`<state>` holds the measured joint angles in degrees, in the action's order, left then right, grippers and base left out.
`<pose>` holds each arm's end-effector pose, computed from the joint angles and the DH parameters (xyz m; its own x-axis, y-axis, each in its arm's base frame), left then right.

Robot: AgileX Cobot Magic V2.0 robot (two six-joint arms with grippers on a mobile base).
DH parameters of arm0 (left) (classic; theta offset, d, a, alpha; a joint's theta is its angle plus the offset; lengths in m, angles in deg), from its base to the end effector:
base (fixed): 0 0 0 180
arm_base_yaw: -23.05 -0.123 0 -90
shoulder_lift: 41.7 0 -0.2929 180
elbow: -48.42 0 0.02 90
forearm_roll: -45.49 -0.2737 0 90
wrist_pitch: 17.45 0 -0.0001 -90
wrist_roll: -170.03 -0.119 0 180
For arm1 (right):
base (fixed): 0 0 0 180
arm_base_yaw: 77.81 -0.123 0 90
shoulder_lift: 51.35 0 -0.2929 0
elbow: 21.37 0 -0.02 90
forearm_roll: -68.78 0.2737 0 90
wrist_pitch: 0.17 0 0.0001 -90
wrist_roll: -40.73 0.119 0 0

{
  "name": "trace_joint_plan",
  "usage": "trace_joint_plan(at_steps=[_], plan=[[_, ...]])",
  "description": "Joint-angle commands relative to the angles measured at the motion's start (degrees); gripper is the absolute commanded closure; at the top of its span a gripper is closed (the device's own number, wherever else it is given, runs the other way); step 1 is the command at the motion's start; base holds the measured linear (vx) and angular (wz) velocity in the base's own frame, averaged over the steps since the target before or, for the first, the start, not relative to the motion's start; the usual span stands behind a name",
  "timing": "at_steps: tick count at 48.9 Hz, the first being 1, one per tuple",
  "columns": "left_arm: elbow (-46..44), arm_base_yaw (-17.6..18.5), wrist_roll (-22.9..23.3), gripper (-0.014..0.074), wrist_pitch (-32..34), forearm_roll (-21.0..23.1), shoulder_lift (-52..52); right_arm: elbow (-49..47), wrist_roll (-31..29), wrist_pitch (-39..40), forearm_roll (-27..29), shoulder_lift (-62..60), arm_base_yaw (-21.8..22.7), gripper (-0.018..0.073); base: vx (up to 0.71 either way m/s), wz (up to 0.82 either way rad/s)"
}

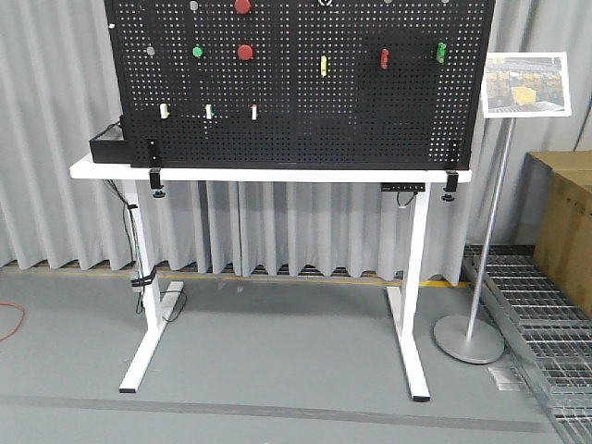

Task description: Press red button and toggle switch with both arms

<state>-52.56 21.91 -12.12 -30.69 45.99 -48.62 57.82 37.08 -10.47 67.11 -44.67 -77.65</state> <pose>0.0983 0.0017 0.1785 -0.1599 0.0258 -0.9868 -0.0133 0.9995 0.0283 0.0989 -0.0009 0.1839 -0.1077 -0.0919 -0.9899 -0.0020 0.9957 -0.0923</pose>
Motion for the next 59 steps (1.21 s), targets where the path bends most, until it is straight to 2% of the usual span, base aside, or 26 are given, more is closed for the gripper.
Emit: trace_joint_plan(at_steps=[1, 26, 59], plan=[[1.54, 0.12, 0.21, 0.0594, 4.48, 0.28, 0.14, 0.63, -0.25, 4.7, -0.68, -0.67, 0.05, 0.0559, 0.08, -0.01], [1.54, 0.12, 0.21, 0.0594, 4.43, 0.28, 0.14, 0.63, -0.25, 4.75, -0.68, -0.67, 0.05, 0.0559, 0.24, 0.03], [1.54, 0.12, 0.21, 0.0594, 3.83, 0.28, 0.14, 0.63, -0.25, 4.75, -0.68, -0.61, 0.05, 0.0559, 0.45, -0.03]])
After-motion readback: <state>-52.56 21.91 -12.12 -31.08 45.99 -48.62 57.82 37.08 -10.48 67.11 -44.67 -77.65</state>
